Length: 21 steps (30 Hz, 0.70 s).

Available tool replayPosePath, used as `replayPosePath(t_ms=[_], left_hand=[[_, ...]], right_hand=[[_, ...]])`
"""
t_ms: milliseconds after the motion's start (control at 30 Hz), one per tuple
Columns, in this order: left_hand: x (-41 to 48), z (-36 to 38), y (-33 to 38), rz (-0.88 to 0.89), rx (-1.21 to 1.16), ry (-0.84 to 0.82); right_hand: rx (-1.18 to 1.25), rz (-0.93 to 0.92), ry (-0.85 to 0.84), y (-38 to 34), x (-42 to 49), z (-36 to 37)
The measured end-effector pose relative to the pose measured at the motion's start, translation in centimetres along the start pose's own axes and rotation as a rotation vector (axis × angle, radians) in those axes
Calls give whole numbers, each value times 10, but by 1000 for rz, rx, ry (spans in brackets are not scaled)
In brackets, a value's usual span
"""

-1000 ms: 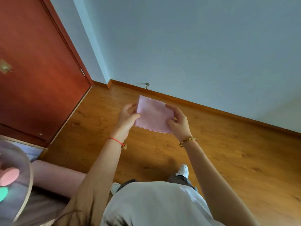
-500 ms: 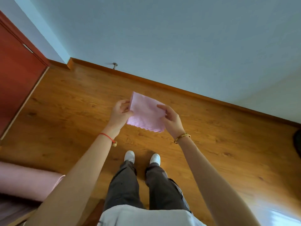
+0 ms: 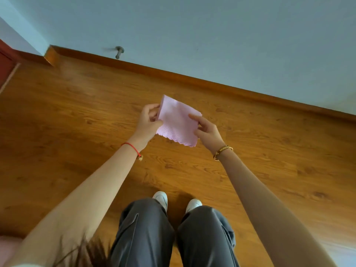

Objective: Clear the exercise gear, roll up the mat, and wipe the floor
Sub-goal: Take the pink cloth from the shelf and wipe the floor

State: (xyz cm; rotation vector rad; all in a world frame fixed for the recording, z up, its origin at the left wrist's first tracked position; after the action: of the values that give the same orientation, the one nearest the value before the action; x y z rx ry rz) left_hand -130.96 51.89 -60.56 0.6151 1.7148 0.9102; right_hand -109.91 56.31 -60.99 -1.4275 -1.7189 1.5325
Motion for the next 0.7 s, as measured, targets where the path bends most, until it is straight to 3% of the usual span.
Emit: replayPosePath(t_ms=[333, 533, 700], left_hand=[[176, 51, -161, 106, 305, -111], [253, 71, -277, 108, 369, -115], [269, 78, -329, 123, 488, -94]], right_hand=[[-218, -6, -211, 214, 122, 61], [-343, -37, -237, 327, 161, 96], [-399, -98, -216, 380, 178, 116]])
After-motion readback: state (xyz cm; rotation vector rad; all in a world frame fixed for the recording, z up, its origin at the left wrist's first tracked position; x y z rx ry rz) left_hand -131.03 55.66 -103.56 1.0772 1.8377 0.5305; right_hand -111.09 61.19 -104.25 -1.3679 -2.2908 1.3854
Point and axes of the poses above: each hand's wrist, its own x-axis towards the middle knuckle, its own z-axis out of the palm, y = z × x, the point moved 9 cm from there along x, towards the middle knuckle, and after that the axes turned 8 degrees about -z, right-handed, at the moved point
